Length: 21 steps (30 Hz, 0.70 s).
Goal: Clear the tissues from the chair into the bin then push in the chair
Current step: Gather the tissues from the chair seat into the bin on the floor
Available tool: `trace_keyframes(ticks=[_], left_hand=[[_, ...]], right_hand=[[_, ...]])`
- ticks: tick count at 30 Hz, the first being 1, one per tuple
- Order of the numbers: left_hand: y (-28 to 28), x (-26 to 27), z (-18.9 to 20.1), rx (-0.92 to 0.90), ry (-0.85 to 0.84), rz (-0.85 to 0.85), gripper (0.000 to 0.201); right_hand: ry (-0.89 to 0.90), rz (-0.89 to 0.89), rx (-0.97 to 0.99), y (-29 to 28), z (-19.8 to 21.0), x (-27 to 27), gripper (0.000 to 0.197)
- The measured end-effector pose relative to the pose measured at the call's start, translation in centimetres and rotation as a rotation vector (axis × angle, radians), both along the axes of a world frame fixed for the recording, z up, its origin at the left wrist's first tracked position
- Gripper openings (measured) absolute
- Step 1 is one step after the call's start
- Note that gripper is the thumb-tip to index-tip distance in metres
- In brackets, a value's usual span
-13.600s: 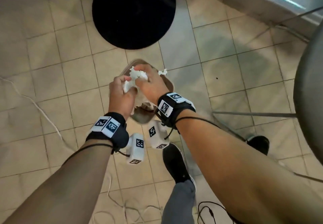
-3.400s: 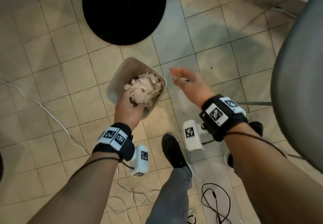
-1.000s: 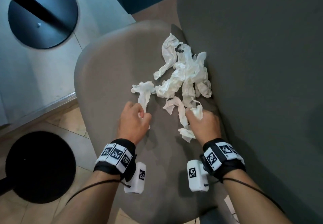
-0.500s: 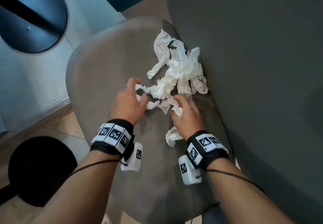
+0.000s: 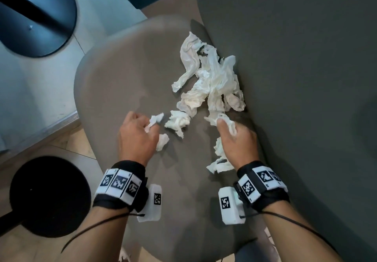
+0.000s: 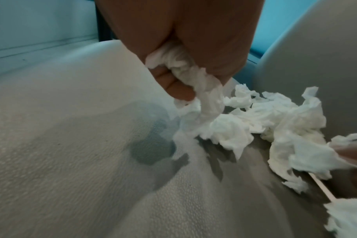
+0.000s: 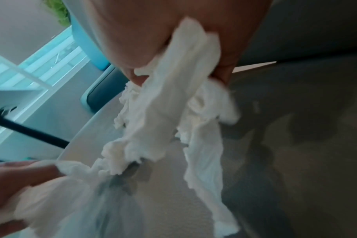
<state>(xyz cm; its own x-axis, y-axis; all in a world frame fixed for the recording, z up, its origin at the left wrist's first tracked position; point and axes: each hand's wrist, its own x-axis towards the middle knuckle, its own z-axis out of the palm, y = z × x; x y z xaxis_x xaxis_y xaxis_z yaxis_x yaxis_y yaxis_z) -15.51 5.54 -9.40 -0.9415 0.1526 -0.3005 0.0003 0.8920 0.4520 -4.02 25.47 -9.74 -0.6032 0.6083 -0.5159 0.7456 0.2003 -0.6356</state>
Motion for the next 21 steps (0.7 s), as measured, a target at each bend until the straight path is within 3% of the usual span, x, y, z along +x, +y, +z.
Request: trace_keyframes(ticks=[2, 5, 8, 11, 14, 21], left_hand=[[0.2, 0.6, 1.0, 0.055, -0.023, -0.003, 0.01], [1.3, 1.7, 1.4, 0.112, -0.147, -0.066, 0.029], [2.7, 2.2, 0.7, 0.111, -0.221, -0.165, 0.046], [4.3, 2.7, -0.5, 0.011, -0.247, -0.291, 0.052], [5.0, 3.0, -1.5, -0.094, -0.229, -0.359, 0.043], [3.5, 3.4, -1.4, 0.031, -0.207, -0.231, 0.017]], right_hand=[[0.054, -0.056, 0.029, 0.2, -0.1, 0.1, 0.04], [0.057, -0.113, 0.008, 0.3, -0.1, -1.1, 0.013], [0.093, -0.102, -0.022, 0.4, -0.4, -2.8, 0.037], [0.106, -0.045, 0.001, 0.4, -1.0, -4.4, 0.037], [0.084, 0.038, 0.063, 0.3, -1.7, -5.2, 0.016], [0.022, -0.06, 0.014, 1.0, -0.2, -3.5, 0.032]])
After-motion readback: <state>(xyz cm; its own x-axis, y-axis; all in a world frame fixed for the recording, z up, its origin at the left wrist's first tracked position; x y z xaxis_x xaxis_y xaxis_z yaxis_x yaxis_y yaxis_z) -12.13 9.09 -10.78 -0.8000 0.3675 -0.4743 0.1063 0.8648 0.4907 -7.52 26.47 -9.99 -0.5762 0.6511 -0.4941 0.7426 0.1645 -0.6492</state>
